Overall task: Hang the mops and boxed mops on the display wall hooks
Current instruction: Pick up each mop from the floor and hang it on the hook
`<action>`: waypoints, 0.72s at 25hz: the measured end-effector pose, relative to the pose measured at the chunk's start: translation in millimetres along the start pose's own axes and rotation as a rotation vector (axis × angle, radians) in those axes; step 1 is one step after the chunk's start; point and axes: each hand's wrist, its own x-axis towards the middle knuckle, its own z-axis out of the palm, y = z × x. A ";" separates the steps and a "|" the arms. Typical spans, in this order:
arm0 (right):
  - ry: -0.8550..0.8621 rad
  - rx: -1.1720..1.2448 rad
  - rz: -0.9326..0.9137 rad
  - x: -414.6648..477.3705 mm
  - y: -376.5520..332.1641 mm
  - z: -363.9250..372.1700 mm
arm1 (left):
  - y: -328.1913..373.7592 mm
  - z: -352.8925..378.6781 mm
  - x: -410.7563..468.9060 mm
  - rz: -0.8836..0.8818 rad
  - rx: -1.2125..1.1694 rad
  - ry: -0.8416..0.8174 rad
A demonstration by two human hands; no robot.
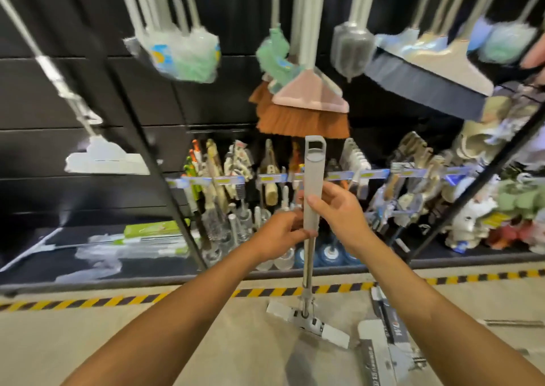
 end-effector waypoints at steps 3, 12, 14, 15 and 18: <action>-0.063 0.016 -0.033 -7.5 -15.2 83.3 | -8.5 -51.0 -74.9 -0.006 -0.021 0.140; -0.367 0.150 -0.171 -22.4 -128.6 328.5 | -47.9 -202.6 -300.9 -0.006 -0.001 0.490; -0.465 0.186 -0.193 -21.7 -153.6 378.8 | -66.7 -228.3 -345.5 -0.063 0.035 0.542; -0.521 0.203 -0.202 -20.0 -164.5 407.1 | -75.8 -242.1 -367.2 -0.091 0.057 0.576; -0.657 0.236 -0.234 -15.8 -191.7 485.1 | -93.9 -280.7 -421.6 -0.154 0.074 0.718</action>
